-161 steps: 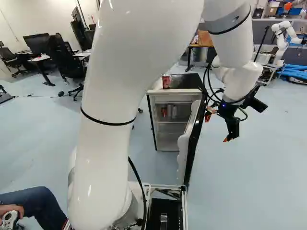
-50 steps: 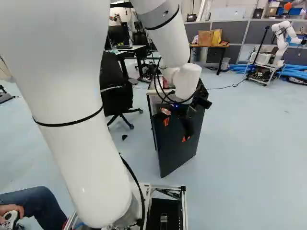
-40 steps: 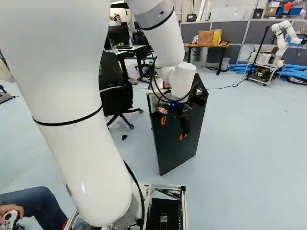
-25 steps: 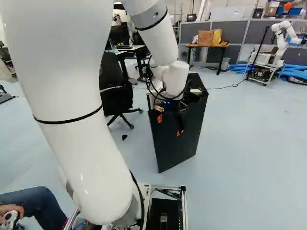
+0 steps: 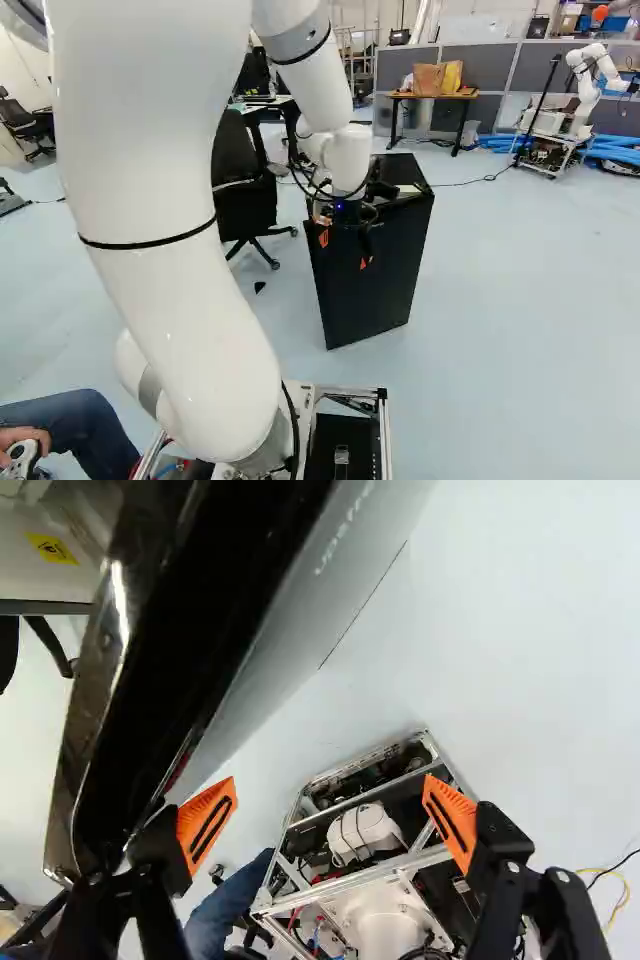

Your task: Grab a drink from the fridge

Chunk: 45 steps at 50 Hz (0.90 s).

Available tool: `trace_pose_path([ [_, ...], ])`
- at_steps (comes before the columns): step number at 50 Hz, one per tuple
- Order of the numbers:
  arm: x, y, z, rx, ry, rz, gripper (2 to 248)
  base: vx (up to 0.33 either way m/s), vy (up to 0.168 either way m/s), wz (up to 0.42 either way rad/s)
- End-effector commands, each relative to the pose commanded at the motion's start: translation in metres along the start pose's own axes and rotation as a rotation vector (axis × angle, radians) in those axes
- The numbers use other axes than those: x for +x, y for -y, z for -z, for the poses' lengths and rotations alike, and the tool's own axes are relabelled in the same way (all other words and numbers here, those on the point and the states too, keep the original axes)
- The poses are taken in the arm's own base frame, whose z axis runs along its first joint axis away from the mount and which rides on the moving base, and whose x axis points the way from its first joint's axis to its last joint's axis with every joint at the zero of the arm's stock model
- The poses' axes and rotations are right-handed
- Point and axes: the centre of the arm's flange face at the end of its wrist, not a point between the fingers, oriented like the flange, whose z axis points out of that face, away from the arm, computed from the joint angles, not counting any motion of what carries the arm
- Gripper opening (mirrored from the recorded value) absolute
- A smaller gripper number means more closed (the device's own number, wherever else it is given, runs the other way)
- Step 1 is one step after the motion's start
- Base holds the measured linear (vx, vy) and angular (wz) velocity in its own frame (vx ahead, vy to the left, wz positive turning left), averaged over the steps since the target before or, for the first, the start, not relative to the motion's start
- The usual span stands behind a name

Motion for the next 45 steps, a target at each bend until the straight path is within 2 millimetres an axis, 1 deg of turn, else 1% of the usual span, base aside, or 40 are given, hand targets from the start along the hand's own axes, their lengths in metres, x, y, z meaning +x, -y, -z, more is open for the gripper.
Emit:
trace_pose_path([
  [32, 0.027, 0.047, -0.004, 0.008, -0.087, 0.089, 247, 0.000, 0.000, 0.000],
  [45, 0.036, 0.061, -0.005, 0.012, -0.122, 0.114, 247, 0.000, 0.000, 0.000],
])
